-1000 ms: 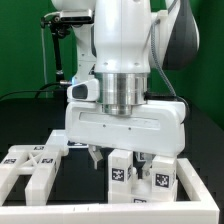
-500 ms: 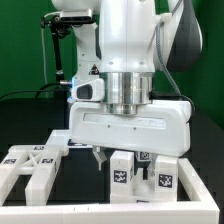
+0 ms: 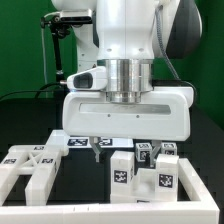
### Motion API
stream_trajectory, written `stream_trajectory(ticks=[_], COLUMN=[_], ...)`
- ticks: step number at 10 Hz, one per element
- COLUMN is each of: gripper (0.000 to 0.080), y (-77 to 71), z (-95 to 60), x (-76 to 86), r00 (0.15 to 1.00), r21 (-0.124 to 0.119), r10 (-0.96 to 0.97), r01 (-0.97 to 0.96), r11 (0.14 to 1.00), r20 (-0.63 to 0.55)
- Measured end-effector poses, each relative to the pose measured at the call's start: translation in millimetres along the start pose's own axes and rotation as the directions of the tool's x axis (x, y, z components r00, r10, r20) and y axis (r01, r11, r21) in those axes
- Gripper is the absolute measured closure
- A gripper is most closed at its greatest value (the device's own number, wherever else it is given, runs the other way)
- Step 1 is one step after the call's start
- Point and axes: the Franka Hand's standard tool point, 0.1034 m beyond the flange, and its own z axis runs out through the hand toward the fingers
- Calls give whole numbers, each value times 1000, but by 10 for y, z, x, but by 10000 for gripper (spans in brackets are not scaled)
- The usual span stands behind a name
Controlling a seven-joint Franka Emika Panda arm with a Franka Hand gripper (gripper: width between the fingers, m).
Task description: Assemble chair
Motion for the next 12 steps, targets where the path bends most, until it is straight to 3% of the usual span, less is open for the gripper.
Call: stream_trajectory(ticks=[3,8,12], gripper=[150,150,150], y=[5,134,114], z=[12,392,474], x=[-8,-247,-296], r00=[1000,998,998], r21=[-1,-34,-38], r10=[-2,-45,-52], r01=[2,43,51], r11=[1000,998,998], r20=[1,-42,-36])
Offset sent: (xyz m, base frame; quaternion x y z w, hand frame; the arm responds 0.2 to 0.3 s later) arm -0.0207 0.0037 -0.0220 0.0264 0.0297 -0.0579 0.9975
